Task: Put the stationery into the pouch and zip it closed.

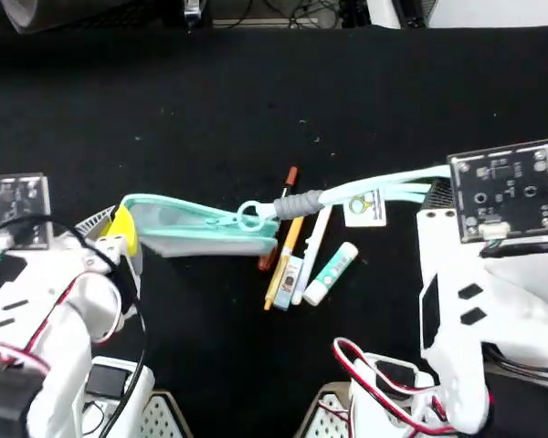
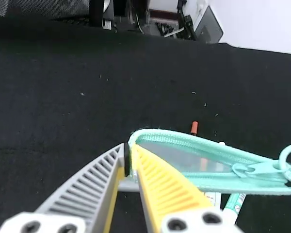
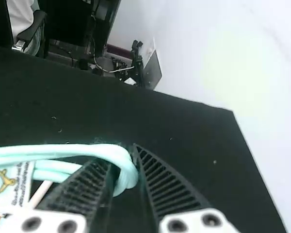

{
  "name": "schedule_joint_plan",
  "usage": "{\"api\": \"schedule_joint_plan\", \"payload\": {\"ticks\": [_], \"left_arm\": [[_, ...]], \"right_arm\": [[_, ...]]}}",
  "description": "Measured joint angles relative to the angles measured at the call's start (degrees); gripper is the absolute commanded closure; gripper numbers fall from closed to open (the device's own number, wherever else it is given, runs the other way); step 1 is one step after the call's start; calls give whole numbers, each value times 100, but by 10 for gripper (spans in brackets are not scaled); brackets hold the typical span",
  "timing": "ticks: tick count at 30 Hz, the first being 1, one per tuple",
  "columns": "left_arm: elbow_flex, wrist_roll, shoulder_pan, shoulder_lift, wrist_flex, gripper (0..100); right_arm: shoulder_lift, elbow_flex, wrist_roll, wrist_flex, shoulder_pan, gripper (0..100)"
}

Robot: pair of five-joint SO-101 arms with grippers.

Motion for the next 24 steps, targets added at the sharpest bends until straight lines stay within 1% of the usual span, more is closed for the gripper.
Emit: {"api": "schedule_joint_plan", "payload": {"ticks": [4,9,12,18,24], "left_arm": [[-70,0,0,352,-9,972],[-651,-26,-26,1345,352,970],[-1178,-35,-26,1864,721,970],[-1890,-457,-26,2426,1354,970],[-1899,-765,-35,2567,1389,969]], "right_arm": [[0,387,-44,-193,18,974],[9,879,-44,-299,18,851],[44,923,-53,-202,-105,855],[53,879,-53,-9,-563,861],[9,536,-53,387,-1521,861]]}}
